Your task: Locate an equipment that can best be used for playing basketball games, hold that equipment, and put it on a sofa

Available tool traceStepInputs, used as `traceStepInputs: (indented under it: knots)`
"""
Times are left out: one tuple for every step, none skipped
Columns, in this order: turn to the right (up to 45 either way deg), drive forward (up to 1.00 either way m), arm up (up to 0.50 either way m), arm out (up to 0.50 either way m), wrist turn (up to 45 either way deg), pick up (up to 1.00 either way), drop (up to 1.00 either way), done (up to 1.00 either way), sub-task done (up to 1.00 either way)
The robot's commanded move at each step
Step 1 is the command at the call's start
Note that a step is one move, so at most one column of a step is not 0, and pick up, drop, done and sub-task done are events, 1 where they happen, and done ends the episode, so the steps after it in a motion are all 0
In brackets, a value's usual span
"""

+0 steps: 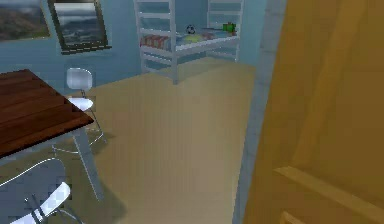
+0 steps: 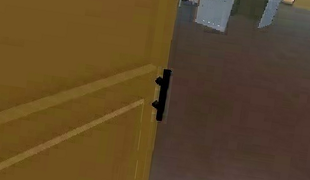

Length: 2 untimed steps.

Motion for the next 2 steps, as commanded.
traceStepInputs:
  knots:
    - [-3.0,0.0,0.0,0.0,0.0,0.0,0.0,0.0,0.0]
    - [0.0,0.45,0.0,0.0,0.0,0.0,0.0,0.0,0.0]
